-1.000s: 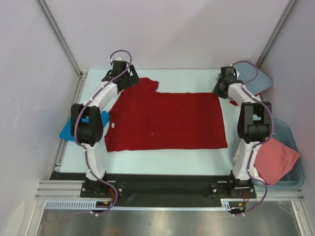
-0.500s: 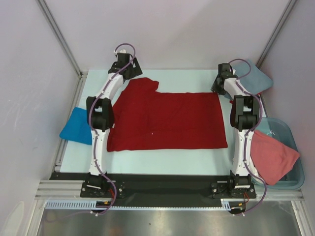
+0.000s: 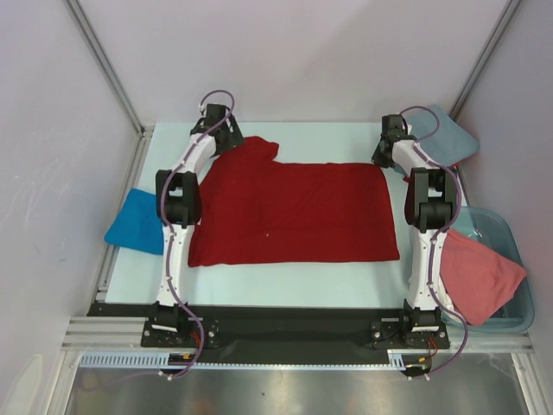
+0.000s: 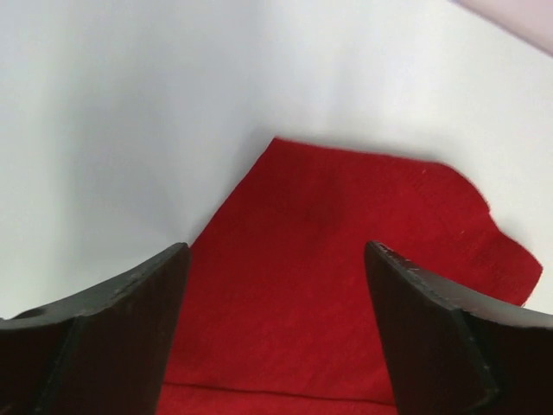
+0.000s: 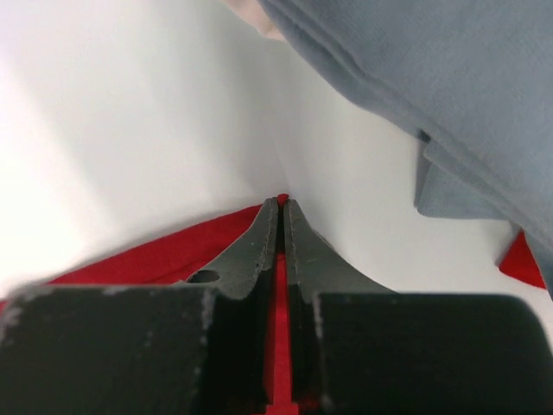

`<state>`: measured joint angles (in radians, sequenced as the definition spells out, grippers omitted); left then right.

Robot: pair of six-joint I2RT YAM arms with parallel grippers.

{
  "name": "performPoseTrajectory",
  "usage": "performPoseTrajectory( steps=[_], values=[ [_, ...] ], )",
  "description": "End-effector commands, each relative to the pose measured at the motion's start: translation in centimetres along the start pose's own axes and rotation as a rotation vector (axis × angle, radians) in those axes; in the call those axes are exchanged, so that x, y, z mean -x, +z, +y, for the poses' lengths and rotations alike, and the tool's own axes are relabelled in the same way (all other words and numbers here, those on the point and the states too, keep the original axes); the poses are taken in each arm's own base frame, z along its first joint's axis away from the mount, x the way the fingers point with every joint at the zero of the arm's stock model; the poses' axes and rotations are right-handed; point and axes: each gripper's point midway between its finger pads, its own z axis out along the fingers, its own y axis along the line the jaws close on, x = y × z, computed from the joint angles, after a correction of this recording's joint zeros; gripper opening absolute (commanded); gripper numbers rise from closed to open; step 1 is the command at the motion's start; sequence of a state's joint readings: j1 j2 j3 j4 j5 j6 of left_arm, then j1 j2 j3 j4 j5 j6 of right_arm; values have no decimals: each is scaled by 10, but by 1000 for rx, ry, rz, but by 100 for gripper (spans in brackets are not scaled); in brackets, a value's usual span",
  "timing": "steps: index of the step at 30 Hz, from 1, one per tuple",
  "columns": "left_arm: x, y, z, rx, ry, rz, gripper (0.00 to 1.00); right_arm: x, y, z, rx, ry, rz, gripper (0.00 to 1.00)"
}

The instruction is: Fold and stack the t-shirts

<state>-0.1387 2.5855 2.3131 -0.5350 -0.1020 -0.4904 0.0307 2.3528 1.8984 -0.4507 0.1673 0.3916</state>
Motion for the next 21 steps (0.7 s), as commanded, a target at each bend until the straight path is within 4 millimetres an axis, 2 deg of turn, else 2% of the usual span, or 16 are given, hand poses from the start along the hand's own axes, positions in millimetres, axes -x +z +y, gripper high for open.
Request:
performPoseTrajectory(
  steps=[1, 5, 12, 16, 19, 20, 21],
  values=[
    [26, -1, -8, -15, -4, -70, 86, 7, -25, 11, 53, -23, -2, 5],
    [17, 7, 1, 20, 0, -40, 85, 8, -32, 15, 79, -18, -3, 4],
    [13, 0, 6, 56, -20, -15, 84, 10, -44, 19, 107, -2, -4, 5],
    [4, 0, 4, 44, -33, 26, 76, 7, -49, 21, 123, 9, 1, 5],
    [-5, 2, 1, 28, -35, 54, 48, 6, -50, 22, 130, 8, 2, 3],
    [1, -4, -2, 20, -31, 36, 32, 6, -50, 22, 132, 5, 3, 2],
    [-3, -4, 0, 22, -24, 43, 27, 8, -52, 24, 137, 1, -2, 0]
  ],
)
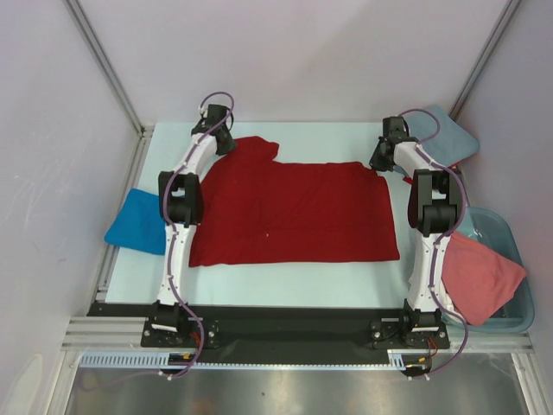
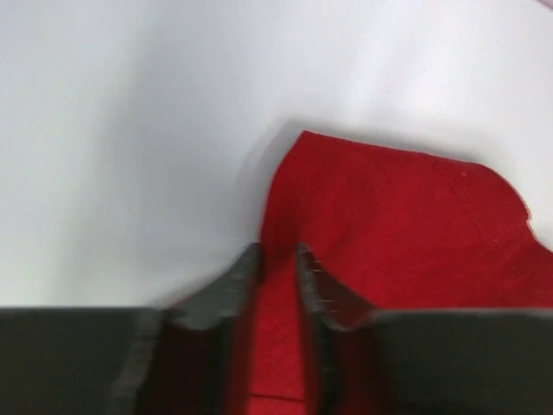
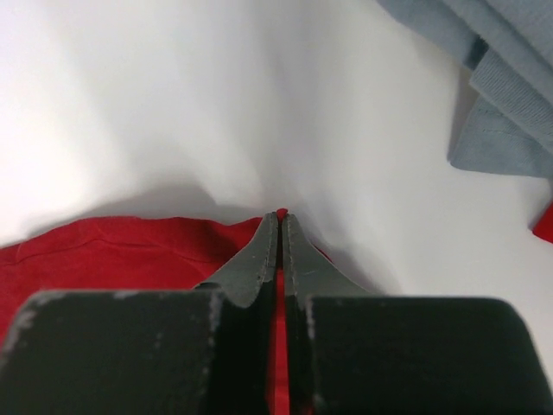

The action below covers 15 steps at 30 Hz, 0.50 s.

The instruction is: Fold and stack the t-shirts

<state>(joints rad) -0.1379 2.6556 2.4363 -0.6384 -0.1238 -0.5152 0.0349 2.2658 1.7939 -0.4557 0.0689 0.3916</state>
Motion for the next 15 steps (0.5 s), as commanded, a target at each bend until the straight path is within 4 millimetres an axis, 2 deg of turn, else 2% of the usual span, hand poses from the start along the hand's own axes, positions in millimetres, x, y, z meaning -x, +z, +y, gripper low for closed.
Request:
performPoseTrajectory(
  steps=[1, 2, 4, 5, 8, 9, 10, 13, 14, 15],
  values=[
    [9, -12, -9, -39, 1, -20, 23, 24, -29, 16, 51, -2, -59, 0],
    [12, -15, -9, -46, 5, -32, 15, 27, -31, 15, 49, -3, -63, 0],
    [30, -30, -15, -69, 17, -85, 8, 30, -32, 15, 63, 9, -56, 0],
    [35, -36, -19, -85, 23, -103, 1, 32, -33, 12, 65, 24, -56, 0],
    [51, -60, -28, -130, 27, -145, 0, 35, -37, 11, 77, 42, -58, 0],
    [47, -61, -27, -129, 30, -139, 0, 38, -40, 11, 80, 43, -67, 0],
    [60, -76, -31, -148, 28, -179, 0, 39, -42, 11, 79, 45, -68, 0],
    [61, -87, -31, -151, 37, -197, 1, 42, -50, 11, 83, 44, -74, 0],
    [66, -96, -33, -158, 37, -211, 0, 42, -53, 12, 84, 48, -77, 0],
    [63, -96, -32, -158, 40, -206, 0, 41, -55, 17, 112, 46, -69, 0]
  ],
)
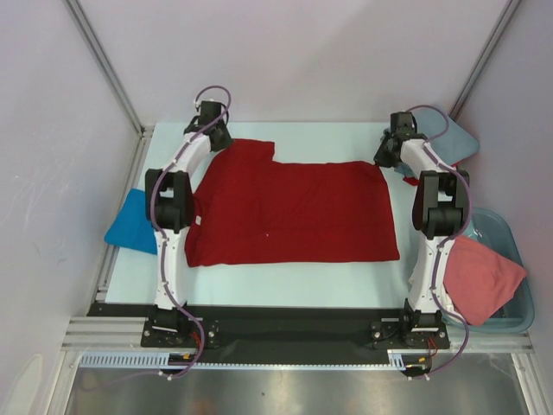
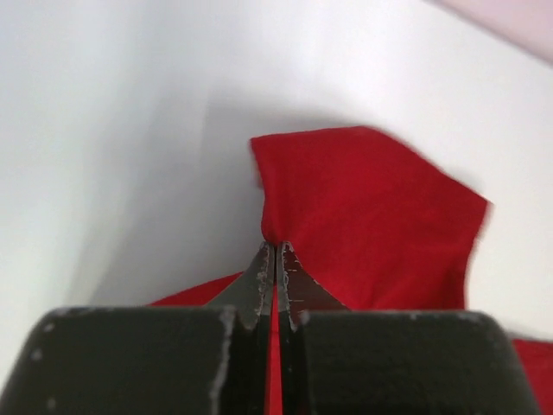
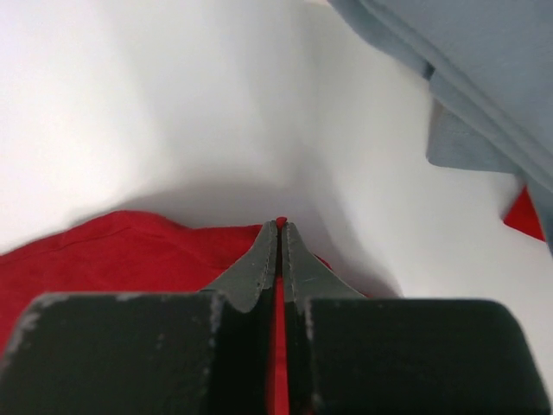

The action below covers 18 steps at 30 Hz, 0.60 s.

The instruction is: Fold and stack the t-shirts

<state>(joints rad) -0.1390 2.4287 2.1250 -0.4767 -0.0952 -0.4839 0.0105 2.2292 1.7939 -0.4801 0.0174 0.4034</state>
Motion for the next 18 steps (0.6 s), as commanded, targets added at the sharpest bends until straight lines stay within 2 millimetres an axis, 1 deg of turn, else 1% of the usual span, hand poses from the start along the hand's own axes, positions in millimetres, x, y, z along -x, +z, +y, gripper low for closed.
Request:
performPoseTrajectory(
  steps=[1, 2, 3, 5, 7, 8, 9, 10, 11, 12, 13, 14, 15, 16, 17, 18],
  values=[
    [57, -53, -28, -95, 22, -159, 0, 33, -45, 21, 81, 11, -81, 0],
    [61, -61, -31, -102, 24, -171, 0, 31, -45, 21, 81, 10, -78, 0],
    [62, -65, -32, -106, 27, -177, 0, 31, -47, 21, 80, 11, -80, 0],
    [58, -67, -33, -123, 33, -179, 0, 30, -51, 21, 83, 11, -78, 0],
    [55, -73, -37, -163, 46, -179, 0, 28, -56, 22, 87, 14, -74, 0],
    [51, -75, -39, -176, 49, -171, 1, 34, -56, 8, 76, 37, -79, 0],
    [41, -80, -37, -183, 52, -153, 0, 30, -57, 6, 78, 44, -71, 0],
    [44, -84, -39, -198, 55, -181, 0, 28, -58, 4, 78, 51, -67, 0],
    [41, -89, -42, -226, 59, -181, 0, 31, -64, 3, 85, 55, -77, 0],
    [22, -87, -35, -223, 62, -151, 1, 25, -64, 1, 89, 58, -66, 0],
    [35, -104, -40, -252, 61, -204, 1, 23, -66, 0, 89, 62, -65, 0],
    [33, -109, -39, -259, 63, -210, 0, 24, -71, -1, 94, 62, -73, 0],
    [21, -108, -33, -257, 65, -200, 1, 18, -71, -3, 93, 62, -59, 0],
    [28, -126, -35, -274, 70, -227, 0, 16, -72, -5, 90, 65, -55, 0],
    [25, -131, -34, -280, 70, -231, 1, 14, -73, -7, 87, 68, -51, 0],
    [14, -132, -28, -281, 70, -227, 0, 16, -79, -8, 93, 70, -61, 0]
  ],
)
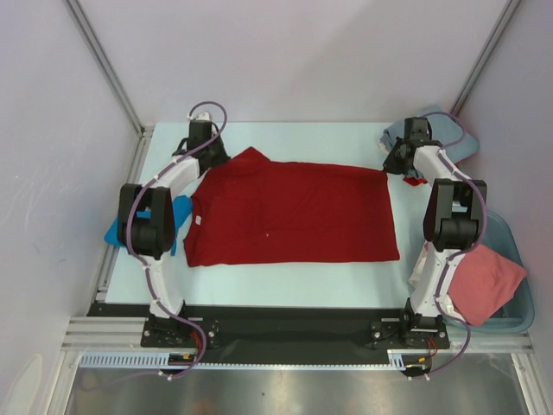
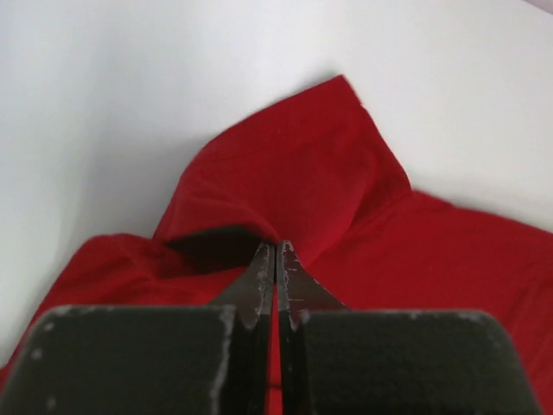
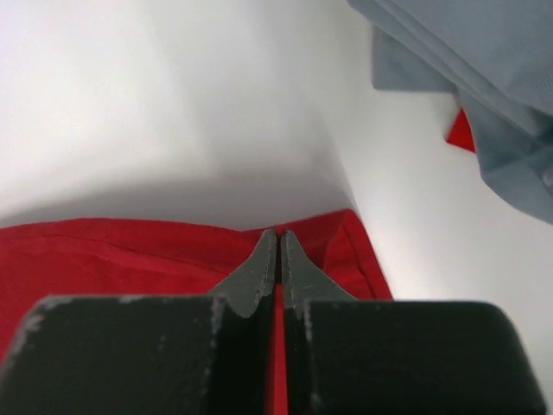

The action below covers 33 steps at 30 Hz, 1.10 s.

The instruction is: Fold and stack the t-shirts

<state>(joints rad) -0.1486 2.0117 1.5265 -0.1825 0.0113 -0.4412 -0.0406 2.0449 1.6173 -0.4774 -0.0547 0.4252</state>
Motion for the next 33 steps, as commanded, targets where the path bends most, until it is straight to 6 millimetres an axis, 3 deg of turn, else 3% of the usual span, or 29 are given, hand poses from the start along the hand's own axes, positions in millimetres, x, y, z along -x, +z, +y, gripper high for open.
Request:
performPoseTrajectory(
  steps=[1, 7, 11, 13, 15, 24, 33],
  values=[
    [52, -59, -36, -145, 39, -210, 0, 13, -32, 7, 48, 11, -55, 0],
    [37, -91, -28, -144, 55, -252, 1, 7, -51, 4, 65, 17, -73, 0],
    [32, -118, -33, -155, 75, -284, 0, -3, -60, -3, 57, 21, -74, 0],
    [20, -124, -32, -155, 93, -274, 1, -2, -66, -5, 57, 26, -82, 0],
    [14, -133, -23, -106, 86, -290, 0, -8, -67, -9, 53, 30, -73, 0],
    [-16, -154, 4, -41, 56, -298, 0, -21, -79, -27, 29, 60, -73, 0],
    [-33, -172, 21, -1, 26, -307, 0, -32, -89, -35, 23, 69, -80, 0]
  ],
)
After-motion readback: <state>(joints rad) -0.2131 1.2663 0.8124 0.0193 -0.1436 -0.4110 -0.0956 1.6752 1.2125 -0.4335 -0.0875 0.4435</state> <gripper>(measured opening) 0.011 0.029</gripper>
